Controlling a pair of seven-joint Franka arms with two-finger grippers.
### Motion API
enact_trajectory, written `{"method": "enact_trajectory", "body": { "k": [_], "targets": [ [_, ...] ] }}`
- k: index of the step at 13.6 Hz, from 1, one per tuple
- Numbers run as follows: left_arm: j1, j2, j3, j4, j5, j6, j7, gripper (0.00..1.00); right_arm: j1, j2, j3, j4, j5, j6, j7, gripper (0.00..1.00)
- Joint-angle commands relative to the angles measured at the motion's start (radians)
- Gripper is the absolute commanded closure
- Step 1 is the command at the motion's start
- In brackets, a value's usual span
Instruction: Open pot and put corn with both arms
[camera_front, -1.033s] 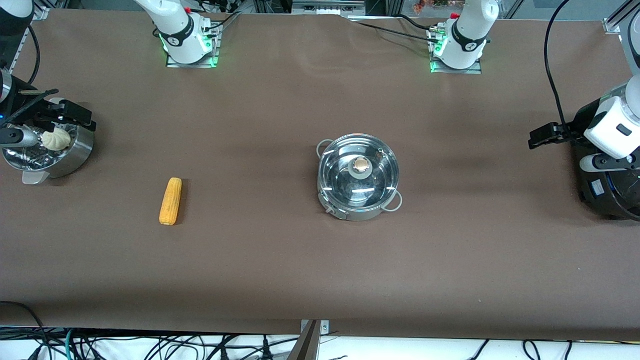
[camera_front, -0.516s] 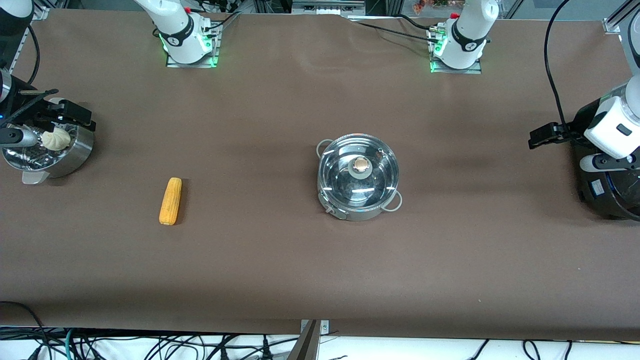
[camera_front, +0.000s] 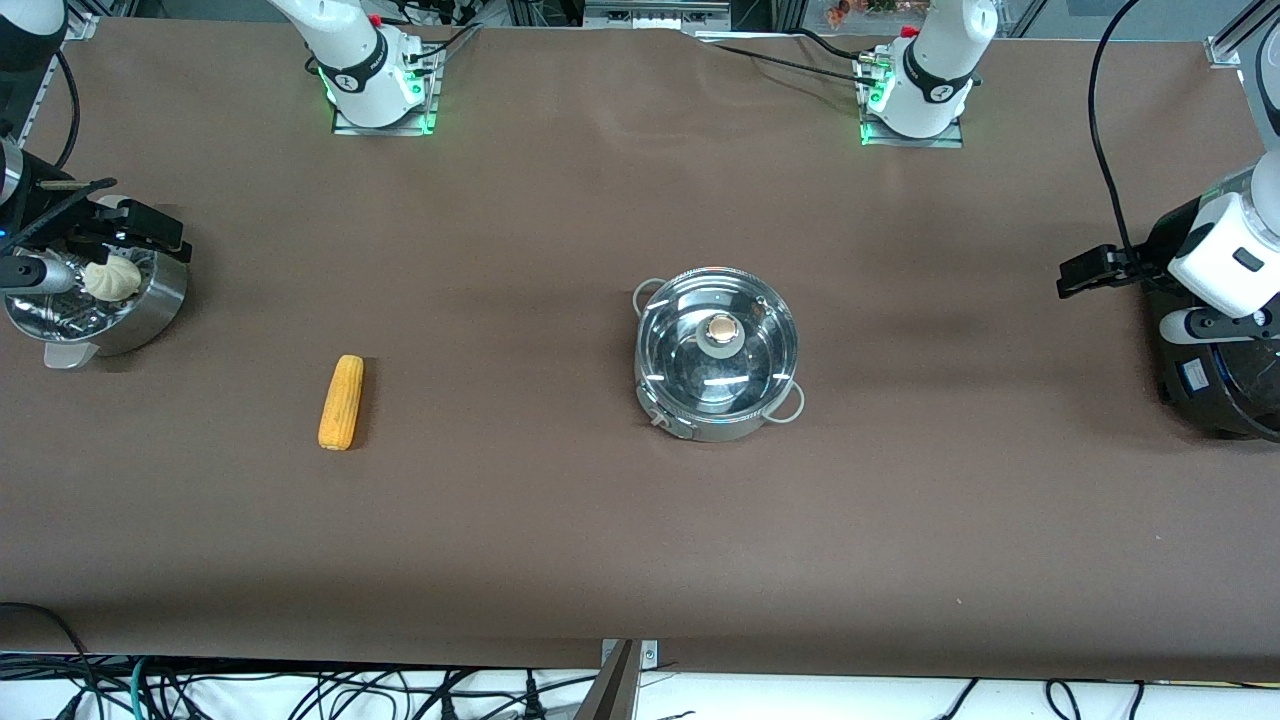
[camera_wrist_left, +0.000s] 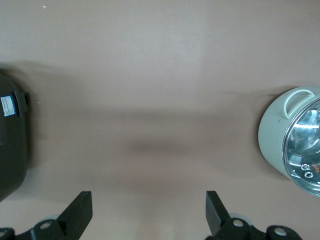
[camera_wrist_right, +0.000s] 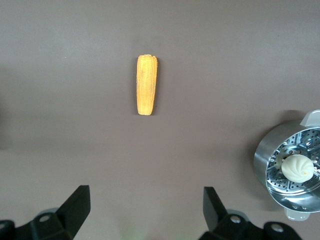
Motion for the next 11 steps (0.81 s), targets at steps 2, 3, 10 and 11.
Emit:
{"method": "enact_trajectory", "body": {
  "k": [2,3,10,11],
  "targets": [
    [0.002,-0.005,-0.002,0.001,0.022,0.005,0.01,0.0,-0.01,0.007,0.006,0.029,-0.008,-0.004,-0.003,0.0],
    [0.002,-0.005,-0.002,0.001,0.022,0.005,0.01,0.0,-0.011,0.007,0.006,0.029,-0.008,-0.004,-0.003,0.0],
    [-0.006,-0.005,-0.002,0.004,0.022,0.005,0.01,0.0,-0.011,0.007,0.006,0.029,-0.049,0.005,-0.011,0.0],
    [-0.005,-0.005,-0.002,0.004,0.02,0.005,0.01,0.0,-0.013,0.009,0.006,0.029,-0.048,0.011,-0.011,0.0]
  ]
}}
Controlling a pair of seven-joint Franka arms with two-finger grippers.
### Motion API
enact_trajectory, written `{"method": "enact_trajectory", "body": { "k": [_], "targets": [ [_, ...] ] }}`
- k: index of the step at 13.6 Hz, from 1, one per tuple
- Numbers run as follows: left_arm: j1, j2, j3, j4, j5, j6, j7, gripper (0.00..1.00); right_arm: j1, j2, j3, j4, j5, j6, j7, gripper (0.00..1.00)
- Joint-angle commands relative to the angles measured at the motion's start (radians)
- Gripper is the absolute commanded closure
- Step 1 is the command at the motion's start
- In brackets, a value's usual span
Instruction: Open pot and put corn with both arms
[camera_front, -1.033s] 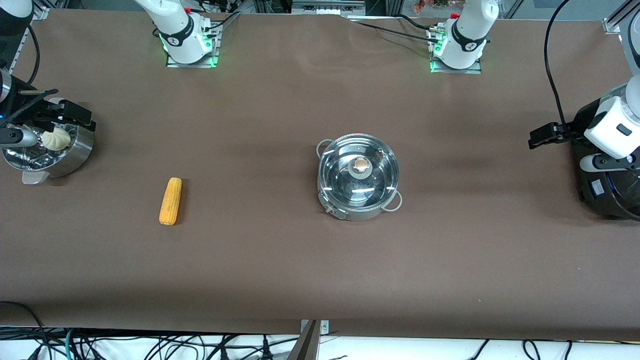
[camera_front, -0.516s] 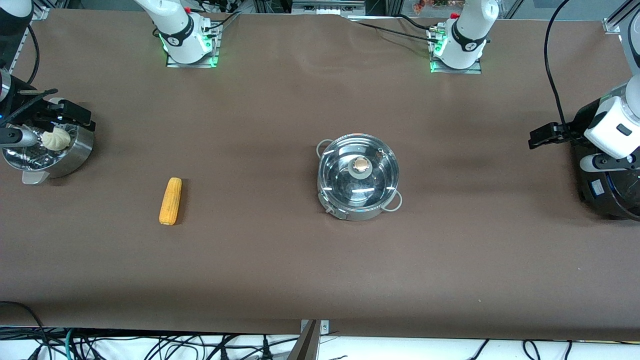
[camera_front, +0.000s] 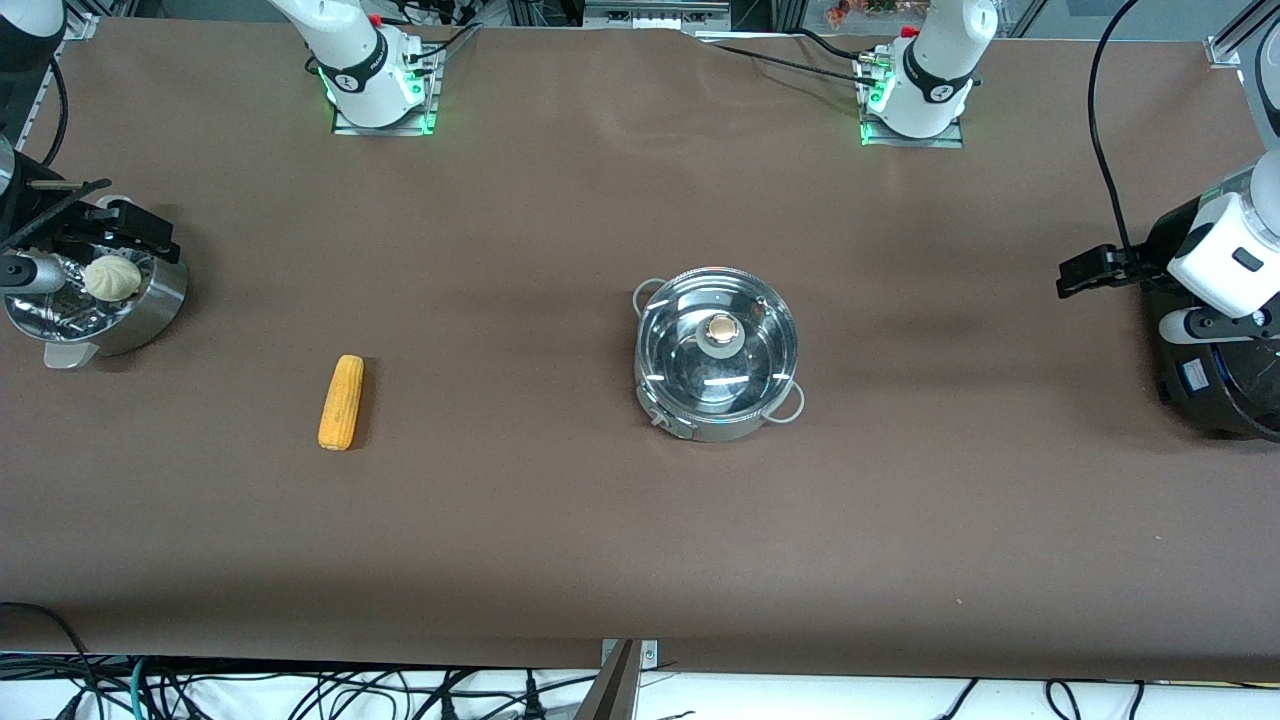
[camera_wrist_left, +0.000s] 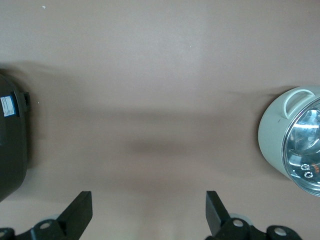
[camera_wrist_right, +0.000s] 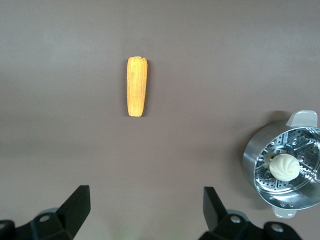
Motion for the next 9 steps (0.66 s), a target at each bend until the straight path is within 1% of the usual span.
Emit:
{"method": "enact_trajectory", "body": {
  "k": [1,3,8,9],
  "targets": [
    [-0.003,-0.005,-0.002,0.004,0.02,0.005,0.01,0.0,-0.012,0.008,0.007,0.021,-0.005,0.007,-0.011,0.0],
    [-0.003,-0.005,-0.002,0.004,0.02,0.005,0.01,0.0,-0.009,0.032,0.007,0.021,-0.005,0.007,-0.009,0.0],
    [-0.017,-0.007,-0.003,0.004,-0.007,0.014,0.03,0.0,-0.012,0.058,0.007,0.021,0.001,0.033,-0.007,0.0],
    [-0.053,-0.007,-0.003,0.003,-0.011,0.014,0.027,0.0,-0.012,0.071,0.007,0.021,0.001,0.036,-0.007,0.0]
  ]
}}
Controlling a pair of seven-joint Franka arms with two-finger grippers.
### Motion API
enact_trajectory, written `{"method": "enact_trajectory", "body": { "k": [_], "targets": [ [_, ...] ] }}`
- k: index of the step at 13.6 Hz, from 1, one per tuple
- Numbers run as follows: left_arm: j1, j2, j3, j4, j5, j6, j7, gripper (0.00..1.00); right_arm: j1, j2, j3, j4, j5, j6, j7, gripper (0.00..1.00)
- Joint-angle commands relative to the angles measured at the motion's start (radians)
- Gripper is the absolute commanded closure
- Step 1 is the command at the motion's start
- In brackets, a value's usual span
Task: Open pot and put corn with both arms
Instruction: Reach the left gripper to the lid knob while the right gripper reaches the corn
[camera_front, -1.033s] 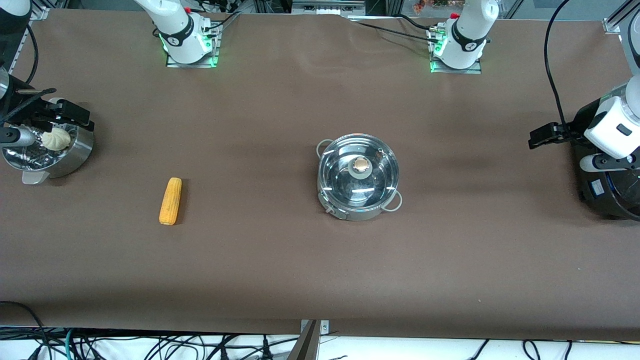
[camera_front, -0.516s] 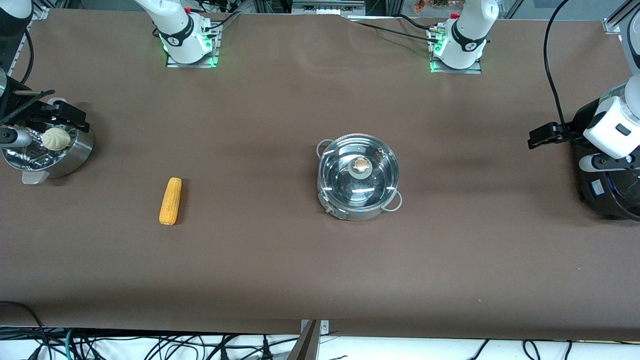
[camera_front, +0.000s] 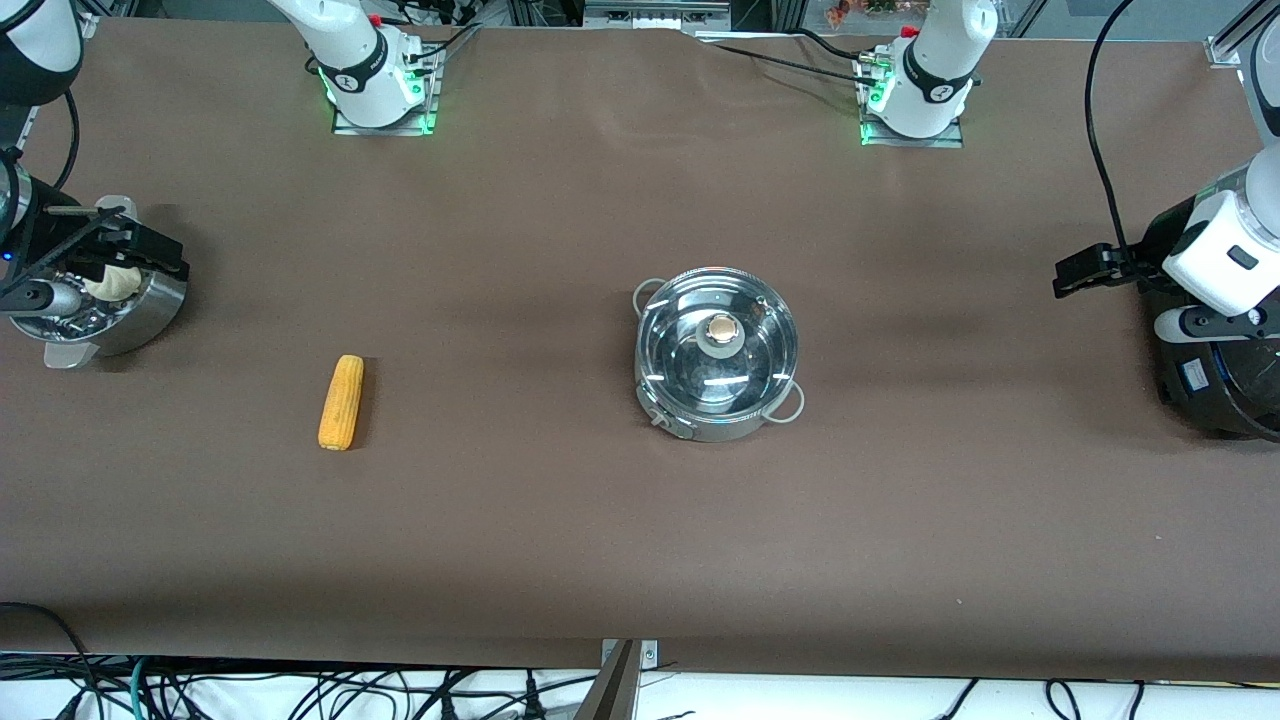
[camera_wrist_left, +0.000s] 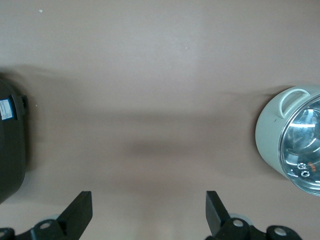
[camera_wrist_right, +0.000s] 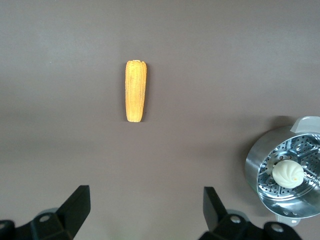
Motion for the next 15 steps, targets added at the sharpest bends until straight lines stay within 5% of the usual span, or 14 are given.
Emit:
{"method": "enact_trajectory", "body": {
  "k": [1,7,15],
  "targets": [
    [-0.069,-0.006,0.004,0.002,-0.009,0.008,0.008,0.0,-0.012,0.039,0.007,0.02,0.001,0.005,-0.009,0.0],
    [-0.115,0.029,-0.033,0.002,-0.098,0.04,-0.209,0.0,-0.007,0.126,0.009,0.02,0.002,0.096,0.006,0.0],
    [-0.244,0.135,-0.144,0.001,-0.083,0.171,-0.549,0.0,0.033,0.373,0.015,0.008,0.005,0.385,0.009,0.0]
  ]
}}
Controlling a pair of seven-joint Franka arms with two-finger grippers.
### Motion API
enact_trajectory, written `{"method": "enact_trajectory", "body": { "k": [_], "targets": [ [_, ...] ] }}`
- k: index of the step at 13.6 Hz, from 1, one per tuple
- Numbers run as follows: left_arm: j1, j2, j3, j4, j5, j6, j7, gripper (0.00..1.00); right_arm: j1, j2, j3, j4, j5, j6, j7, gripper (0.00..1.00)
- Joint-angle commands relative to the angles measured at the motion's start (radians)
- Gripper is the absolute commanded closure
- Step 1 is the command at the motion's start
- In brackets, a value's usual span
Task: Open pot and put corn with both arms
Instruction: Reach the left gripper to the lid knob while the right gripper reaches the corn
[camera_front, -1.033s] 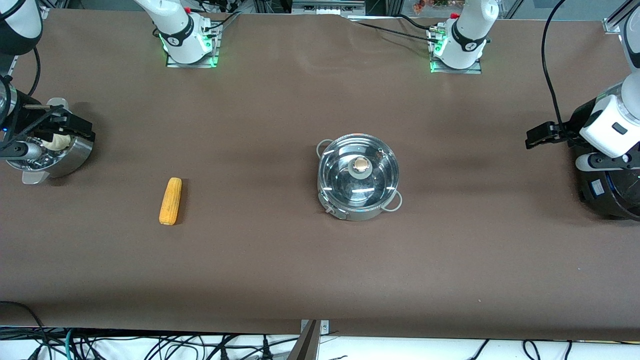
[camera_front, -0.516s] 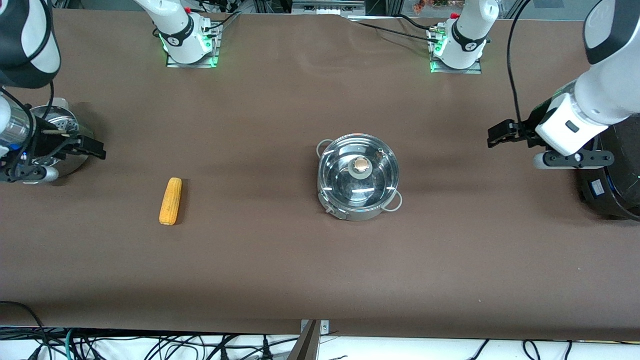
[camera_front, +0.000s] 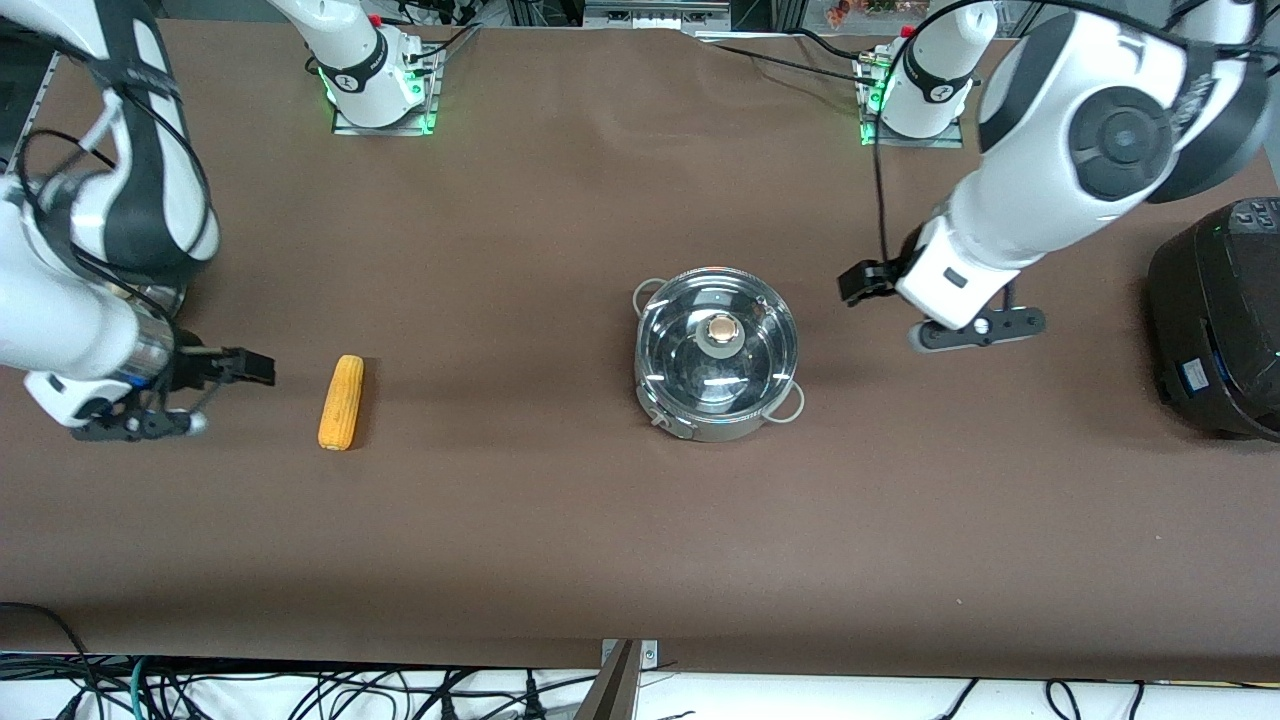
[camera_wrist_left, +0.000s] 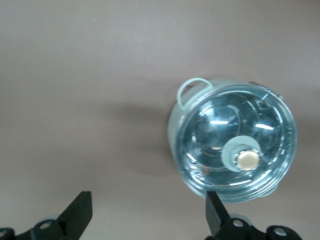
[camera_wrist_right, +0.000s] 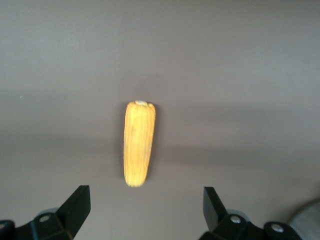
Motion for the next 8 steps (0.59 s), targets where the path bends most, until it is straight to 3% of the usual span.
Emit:
{"method": "enact_trajectory", "body": {
  "k": [1,4,8],
  "targets": [
    [-0.048,0.043,-0.02,0.004,0.002,0.064,-0.127,0.0,0.001,0.068,0.003,0.011,0.004,0.056,0.005,0.0],
    [-0.106,0.106,-0.052,0.004,0.025,0.121,-0.226,0.0,0.004,0.104,0.001,-0.002,0.069,0.083,0.005,0.0],
    [-0.149,0.175,-0.109,0.006,0.161,0.167,-0.266,0.0,0.02,0.114,0.001,-0.081,0.07,0.209,0.005,0.0]
  ]
}}
